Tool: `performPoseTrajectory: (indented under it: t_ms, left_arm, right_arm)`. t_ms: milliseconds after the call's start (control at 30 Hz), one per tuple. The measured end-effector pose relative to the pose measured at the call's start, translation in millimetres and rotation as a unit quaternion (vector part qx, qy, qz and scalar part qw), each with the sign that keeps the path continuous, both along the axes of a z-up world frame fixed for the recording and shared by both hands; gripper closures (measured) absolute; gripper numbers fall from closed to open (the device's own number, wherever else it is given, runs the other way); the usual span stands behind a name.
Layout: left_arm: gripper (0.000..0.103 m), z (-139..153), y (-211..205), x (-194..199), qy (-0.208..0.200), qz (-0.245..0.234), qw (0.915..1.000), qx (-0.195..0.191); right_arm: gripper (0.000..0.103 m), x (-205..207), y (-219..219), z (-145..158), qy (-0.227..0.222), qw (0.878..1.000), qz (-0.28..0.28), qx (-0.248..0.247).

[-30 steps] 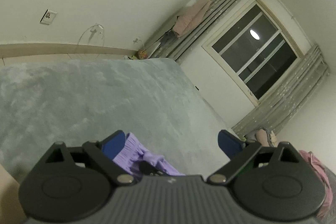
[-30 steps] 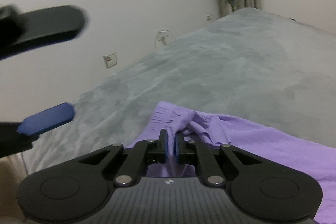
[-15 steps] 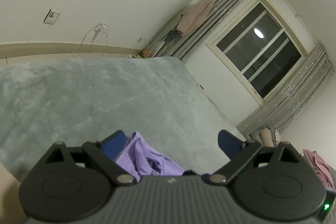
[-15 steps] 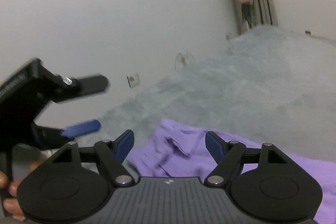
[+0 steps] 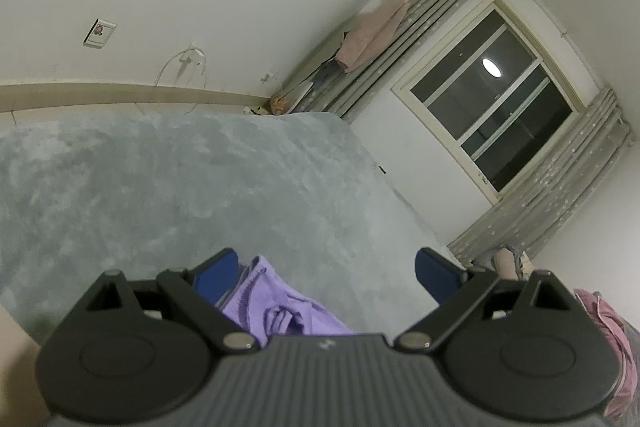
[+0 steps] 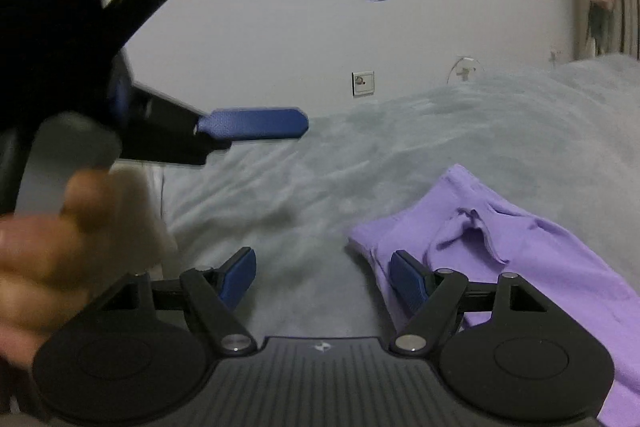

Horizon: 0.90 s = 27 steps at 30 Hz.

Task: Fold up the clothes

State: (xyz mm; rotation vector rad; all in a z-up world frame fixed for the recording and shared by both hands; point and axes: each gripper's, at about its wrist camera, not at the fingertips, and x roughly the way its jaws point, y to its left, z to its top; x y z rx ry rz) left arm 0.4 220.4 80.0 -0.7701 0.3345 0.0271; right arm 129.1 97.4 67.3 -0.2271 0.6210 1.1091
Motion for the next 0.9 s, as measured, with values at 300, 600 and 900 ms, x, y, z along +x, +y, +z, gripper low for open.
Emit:
performPoseTrajectory:
  t_ms: [300,600,900]
  left_arm:
    - [0.007,-1,2,2,0.009,-0.003,0.9999,-0.009]
    - [0.007,-1,2,1,0.007,0.001,0.9999,-0.013]
    - [0.006,-2,-1,3,0.010,0.000,0.9999,-0.014]
  right_arm:
    - [0.029,49,-29,-3,0.083,0.991,-0.107,0.001]
    - [0.029,74,-1,5,0.055,0.992,-0.112,0.018]
    - [0.058,75,-17,9,0.011,0.987,-0.160,0.014]
